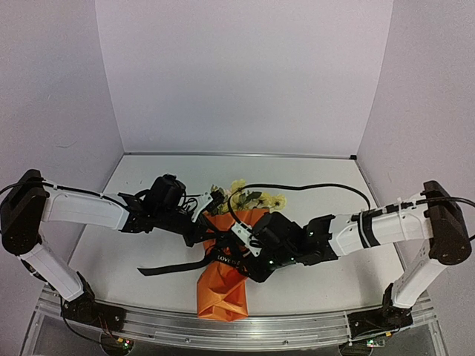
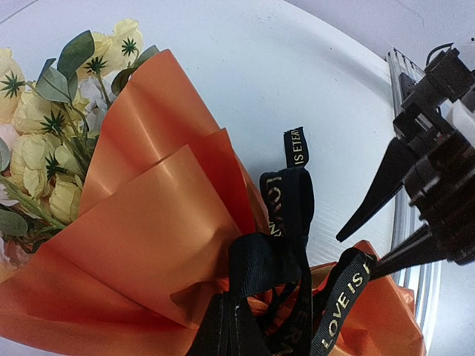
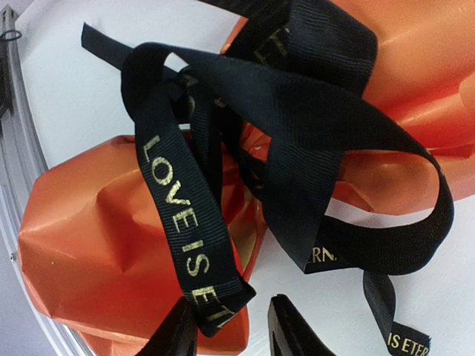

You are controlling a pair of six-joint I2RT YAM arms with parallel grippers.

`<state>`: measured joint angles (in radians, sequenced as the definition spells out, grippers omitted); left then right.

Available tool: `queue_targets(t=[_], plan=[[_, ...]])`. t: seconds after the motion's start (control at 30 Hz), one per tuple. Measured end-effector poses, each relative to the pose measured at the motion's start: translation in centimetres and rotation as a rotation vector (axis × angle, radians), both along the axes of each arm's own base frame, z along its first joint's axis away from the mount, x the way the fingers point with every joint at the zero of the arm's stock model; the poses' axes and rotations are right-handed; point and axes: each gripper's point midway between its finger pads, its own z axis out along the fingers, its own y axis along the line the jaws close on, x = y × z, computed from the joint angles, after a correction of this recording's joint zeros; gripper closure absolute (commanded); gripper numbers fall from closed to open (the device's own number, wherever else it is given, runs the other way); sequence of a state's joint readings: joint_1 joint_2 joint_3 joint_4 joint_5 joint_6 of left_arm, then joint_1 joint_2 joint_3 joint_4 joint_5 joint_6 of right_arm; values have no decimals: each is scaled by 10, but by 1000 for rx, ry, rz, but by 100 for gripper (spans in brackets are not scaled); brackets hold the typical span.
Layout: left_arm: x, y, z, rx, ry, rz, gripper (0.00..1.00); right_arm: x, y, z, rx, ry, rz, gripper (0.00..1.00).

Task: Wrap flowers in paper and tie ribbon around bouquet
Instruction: Tie the half-tied ribbon around the folded bouquet.

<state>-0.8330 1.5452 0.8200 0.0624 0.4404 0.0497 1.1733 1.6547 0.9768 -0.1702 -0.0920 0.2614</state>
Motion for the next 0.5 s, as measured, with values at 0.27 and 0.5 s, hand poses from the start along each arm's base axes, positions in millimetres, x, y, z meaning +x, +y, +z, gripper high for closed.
queue_targets(t=[0.27, 0.5], plan=[[3, 13, -5, -6, 18, 101, 100, 12, -1, 5, -6, -44, -59, 100], [6, 35, -4, -45, 21, 246, 100, 20, -20, -2, -97, -77, -112, 100]])
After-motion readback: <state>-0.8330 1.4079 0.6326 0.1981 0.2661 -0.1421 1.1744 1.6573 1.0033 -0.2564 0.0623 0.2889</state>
